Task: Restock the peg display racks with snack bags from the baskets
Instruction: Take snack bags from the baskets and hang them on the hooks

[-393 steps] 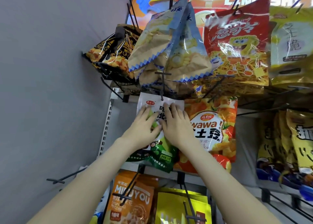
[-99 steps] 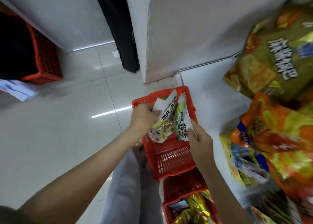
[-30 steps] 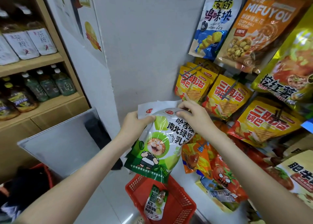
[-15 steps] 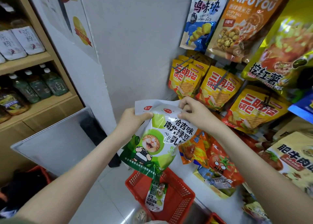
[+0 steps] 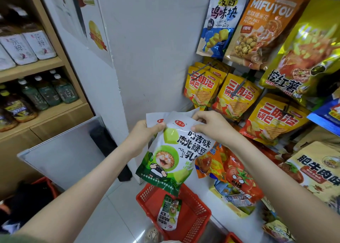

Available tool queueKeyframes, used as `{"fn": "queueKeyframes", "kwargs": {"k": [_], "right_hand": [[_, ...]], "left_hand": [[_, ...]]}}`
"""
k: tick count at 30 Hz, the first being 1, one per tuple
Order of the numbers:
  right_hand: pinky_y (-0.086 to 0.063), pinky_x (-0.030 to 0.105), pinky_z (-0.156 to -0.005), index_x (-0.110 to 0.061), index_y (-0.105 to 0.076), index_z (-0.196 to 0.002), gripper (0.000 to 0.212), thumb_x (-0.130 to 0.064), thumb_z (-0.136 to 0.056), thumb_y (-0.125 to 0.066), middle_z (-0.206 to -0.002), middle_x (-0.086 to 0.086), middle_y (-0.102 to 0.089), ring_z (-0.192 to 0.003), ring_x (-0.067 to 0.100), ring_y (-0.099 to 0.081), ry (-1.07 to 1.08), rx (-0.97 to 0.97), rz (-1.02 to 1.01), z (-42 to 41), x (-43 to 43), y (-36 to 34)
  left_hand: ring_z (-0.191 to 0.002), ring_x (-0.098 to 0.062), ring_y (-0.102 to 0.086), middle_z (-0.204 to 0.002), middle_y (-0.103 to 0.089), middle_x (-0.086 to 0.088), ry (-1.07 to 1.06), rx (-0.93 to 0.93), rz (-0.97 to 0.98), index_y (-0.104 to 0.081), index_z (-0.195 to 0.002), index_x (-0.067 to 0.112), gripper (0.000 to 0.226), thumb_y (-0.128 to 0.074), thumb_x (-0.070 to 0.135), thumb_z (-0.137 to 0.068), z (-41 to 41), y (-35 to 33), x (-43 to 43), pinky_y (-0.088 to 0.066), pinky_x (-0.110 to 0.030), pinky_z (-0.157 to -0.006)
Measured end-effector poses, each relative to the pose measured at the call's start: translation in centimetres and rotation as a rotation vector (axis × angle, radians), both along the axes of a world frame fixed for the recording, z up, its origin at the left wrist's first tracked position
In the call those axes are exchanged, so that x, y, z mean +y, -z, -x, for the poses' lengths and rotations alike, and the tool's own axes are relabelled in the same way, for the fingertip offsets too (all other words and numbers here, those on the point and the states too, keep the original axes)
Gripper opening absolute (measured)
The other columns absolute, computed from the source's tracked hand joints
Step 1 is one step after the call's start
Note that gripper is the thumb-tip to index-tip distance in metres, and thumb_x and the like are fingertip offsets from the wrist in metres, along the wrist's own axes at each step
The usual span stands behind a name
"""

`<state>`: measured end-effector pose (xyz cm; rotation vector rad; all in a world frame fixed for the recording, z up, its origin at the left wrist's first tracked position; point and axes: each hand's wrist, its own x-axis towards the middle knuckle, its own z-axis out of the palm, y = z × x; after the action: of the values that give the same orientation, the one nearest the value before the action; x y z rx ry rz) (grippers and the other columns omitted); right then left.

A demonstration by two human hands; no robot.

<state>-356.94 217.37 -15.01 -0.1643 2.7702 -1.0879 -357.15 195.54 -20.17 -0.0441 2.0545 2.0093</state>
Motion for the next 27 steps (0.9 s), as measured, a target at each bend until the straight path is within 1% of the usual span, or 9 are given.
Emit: {"fn": "queueKeyframes", "kwargs": {"k": [5, 10, 13, 16, 17, 20, 23, 25, 27], "right_hand": [[-0.035, 0.022, -0.058, -0.021, -0.063, -0.076, 0.011, -0.016, -0.081, -0.072, -0.076, -0.007, -0.061, -0.067, 0.005, -0.054, -0.002, 0.060, -0.014, -0.1, -0.3, -0.8], [-0.040, 0.026, -0.067, -0.021, -0.068, -0.081, 0.007, -0.015, -0.085, -0.068, -0.072, -0.005, -0.062, -0.065, 0.008, -0.052, -0.045, 0.116, 0.076, -0.6, -0.5, -1.6], [-0.032, 0.027, -0.076, -0.015, -0.069, -0.079, 0.008, -0.017, -0.087, -0.066, -0.065, -0.004, -0.057, -0.059, 0.000, -0.052, -0.077, 0.177, 0.065, -0.7, -0.7, -2.2], [-0.025, 0.016, -0.072, -0.010, -0.068, -0.075, 0.013, -0.020, -0.085, -0.069, -0.058, -0.005, -0.050, -0.054, -0.004, -0.049, -0.069, 0.234, 0.049, -0.8, -0.5, -2.7], [-0.026, 0.018, -0.072, -0.010, -0.068, -0.075, 0.013, -0.020, -0.084, -0.070, -0.058, -0.005, -0.052, -0.055, -0.004, -0.049, -0.062, 0.245, 0.049, -0.8, -0.3, -2.8], [-0.032, 0.024, -0.074, -0.013, -0.069, -0.075, 0.011, -0.020, -0.083, -0.070, -0.064, -0.005, -0.058, -0.060, 0.003, -0.051, -0.038, 0.248, 0.065, -0.8, 0.0, -3.2], [-0.042, 0.021, -0.064, -0.019, -0.070, -0.078, 0.009, -0.018, -0.087, -0.067, -0.077, -0.003, -0.067, -0.069, 0.007, -0.058, -0.020, 0.182, 0.121, -0.8, 1.0, -3.7], [-0.051, 0.027, -0.074, -0.021, -0.072, -0.081, 0.015, -0.015, -0.091, -0.061, -0.095, -0.002, -0.072, -0.083, 0.013, -0.066, -0.040, 0.117, 0.212, -0.8, 1.8, -4.1], [-0.054, 0.031, -0.080, -0.019, -0.073, -0.084, 0.017, -0.011, -0.092, -0.060, -0.104, 0.000, -0.072, -0.090, 0.015, -0.067, -0.034, 0.092, 0.279, -0.6, 2.5, -4.6]], "left_hand": [[-0.093, -0.018, -0.071, -0.100, -0.075, -0.001, -0.029, 0.026, -0.025, -0.070, -0.105, 0.015, 0.019, -0.063, 0.026, -0.091, -0.7, -0.5, 0.0, -0.054, -0.030, -0.083], [-0.091, -0.016, -0.071, -0.099, -0.075, 0.001, -0.073, 0.042, -0.062, -0.070, -0.100, 0.018, 0.012, -0.062, 0.023, -0.092, -1.3, -1.6, -0.1, -0.055, -0.019, -0.072], [-0.094, -0.016, -0.070, -0.103, -0.074, -0.001, -0.102, 0.049, -0.070, -0.069, -0.100, 0.017, 0.012, -0.062, 0.023, -0.092, -1.6, -2.3, 0.0, -0.053, -0.022, -0.076], [-0.093, -0.010, -0.070, -0.101, -0.074, 0.003, -0.120, 0.078, -0.038, -0.069, -0.099, 0.020, 0.010, -0.062, 0.023, -0.092, -2.0, -2.7, 0.2, -0.050, -0.017, -0.075], [-0.091, -0.008, -0.070, -0.098, -0.074, 0.005, -0.122, 0.093, -0.027, -0.070, -0.099, 0.020, 0.010, -0.063, 0.023, -0.092, -2.2, -2.9, 0.4, -0.051, -0.015, -0.072], [-0.080, -0.008, -0.071, -0.089, -0.075, 0.006, -0.166, 0.122, 0.007, -0.071, -0.096, 0.018, 0.010, -0.063, 0.023, -0.092, -2.4, -3.5, 1.0, -0.052, -0.011, -0.062], [-0.081, -0.019, -0.071, -0.089, -0.075, -0.003, -0.196, 0.137, 0.057, -0.071, -0.087, 0.018, 0.010, -0.065, 0.025, -0.090, -2.0, -4.5, 1.7, -0.054, -0.023, -0.071], [-0.081, -0.021, -0.070, -0.085, -0.075, -0.002, -0.193, 0.154, 0.078, -0.071, -0.082, 0.019, 0.010, -0.067, 0.025, -0.089, -1.5, -5.3, 1.9, -0.052, -0.029, -0.074], [-0.073, -0.013, -0.070, -0.075, -0.073, 0.008, -0.170, 0.176, 0.076, -0.070, -0.079, 0.020, 0.011, -0.067, 0.023, -0.089, -0.9, -5.8, 2.2, -0.050, -0.026, -0.069]]}}
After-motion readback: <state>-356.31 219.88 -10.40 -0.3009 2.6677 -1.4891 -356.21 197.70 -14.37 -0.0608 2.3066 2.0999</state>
